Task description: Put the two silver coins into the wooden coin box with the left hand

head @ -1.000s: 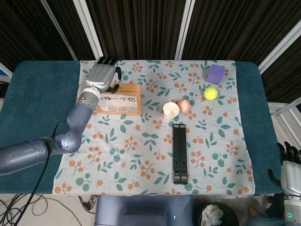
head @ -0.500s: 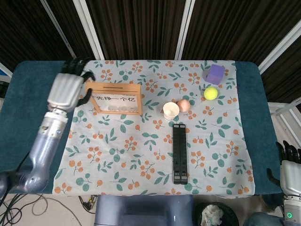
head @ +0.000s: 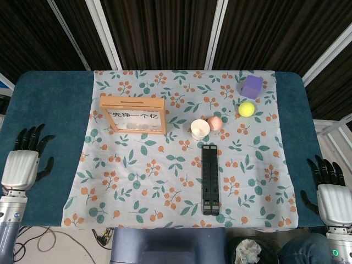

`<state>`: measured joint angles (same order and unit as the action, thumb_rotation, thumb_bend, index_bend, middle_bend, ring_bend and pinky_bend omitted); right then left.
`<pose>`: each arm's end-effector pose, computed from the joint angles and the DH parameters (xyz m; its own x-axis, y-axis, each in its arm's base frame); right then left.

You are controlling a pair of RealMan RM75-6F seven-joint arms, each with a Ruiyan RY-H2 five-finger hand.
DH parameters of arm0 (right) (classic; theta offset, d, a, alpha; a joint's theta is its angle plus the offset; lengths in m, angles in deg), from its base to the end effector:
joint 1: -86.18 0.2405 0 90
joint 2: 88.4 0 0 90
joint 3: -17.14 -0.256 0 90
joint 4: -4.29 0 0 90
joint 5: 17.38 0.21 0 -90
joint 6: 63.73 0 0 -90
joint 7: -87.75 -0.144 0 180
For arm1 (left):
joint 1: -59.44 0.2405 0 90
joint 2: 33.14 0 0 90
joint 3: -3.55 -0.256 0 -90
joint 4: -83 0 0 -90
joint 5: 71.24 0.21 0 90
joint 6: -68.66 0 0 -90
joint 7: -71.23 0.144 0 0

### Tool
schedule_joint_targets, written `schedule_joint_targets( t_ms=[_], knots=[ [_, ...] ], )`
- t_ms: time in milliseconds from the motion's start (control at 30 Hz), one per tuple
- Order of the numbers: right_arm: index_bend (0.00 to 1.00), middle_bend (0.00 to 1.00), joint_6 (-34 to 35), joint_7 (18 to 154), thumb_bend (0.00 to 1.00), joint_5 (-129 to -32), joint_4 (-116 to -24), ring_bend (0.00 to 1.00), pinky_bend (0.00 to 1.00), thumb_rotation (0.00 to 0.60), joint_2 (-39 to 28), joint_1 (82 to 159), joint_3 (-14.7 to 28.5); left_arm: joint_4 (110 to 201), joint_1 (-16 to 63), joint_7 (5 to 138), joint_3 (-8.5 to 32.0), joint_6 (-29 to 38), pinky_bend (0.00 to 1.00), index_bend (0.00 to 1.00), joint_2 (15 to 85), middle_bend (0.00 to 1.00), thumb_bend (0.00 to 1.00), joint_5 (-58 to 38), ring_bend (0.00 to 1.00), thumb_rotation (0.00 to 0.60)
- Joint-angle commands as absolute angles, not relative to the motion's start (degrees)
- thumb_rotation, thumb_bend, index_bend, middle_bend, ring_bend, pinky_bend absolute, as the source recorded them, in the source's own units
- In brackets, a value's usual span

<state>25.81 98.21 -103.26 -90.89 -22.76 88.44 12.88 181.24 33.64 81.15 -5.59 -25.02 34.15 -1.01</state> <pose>-0.3012 -0.1709 0.1603 0.4906 0.0725 0.8684 -0.8714 0.0415 0.4888 -0.2628 0.2391 0.1397 0.4453 -0.0403 0.8945 0.8924 -0.0613 -0.4471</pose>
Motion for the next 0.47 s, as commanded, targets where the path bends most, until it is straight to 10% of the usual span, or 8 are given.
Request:
schedule_joint_targets(
  t_ms=[33,467],
  knots=[
    [0.10,0.05,26.7,97.9,0.41,-106.4,-89.5,0.03,0.00,0.600,-22.6,88.8,14.0,177.7,36.3,77.3,-5.7,-24.4,0.00,0.19,36.9,0.00,0.42,0.8,0.00,0.600],
    [0.10,0.05,25.9,99.2,0.41,-110.9,-88.8,0.03,0.00,0.600,-23.4,89.3,15.9,176.3,41.1,76.3,-4.6,-24.6,0.00,0.16,37.0,0.00,0.41,6.5,0.00,0.600]
  ],
)
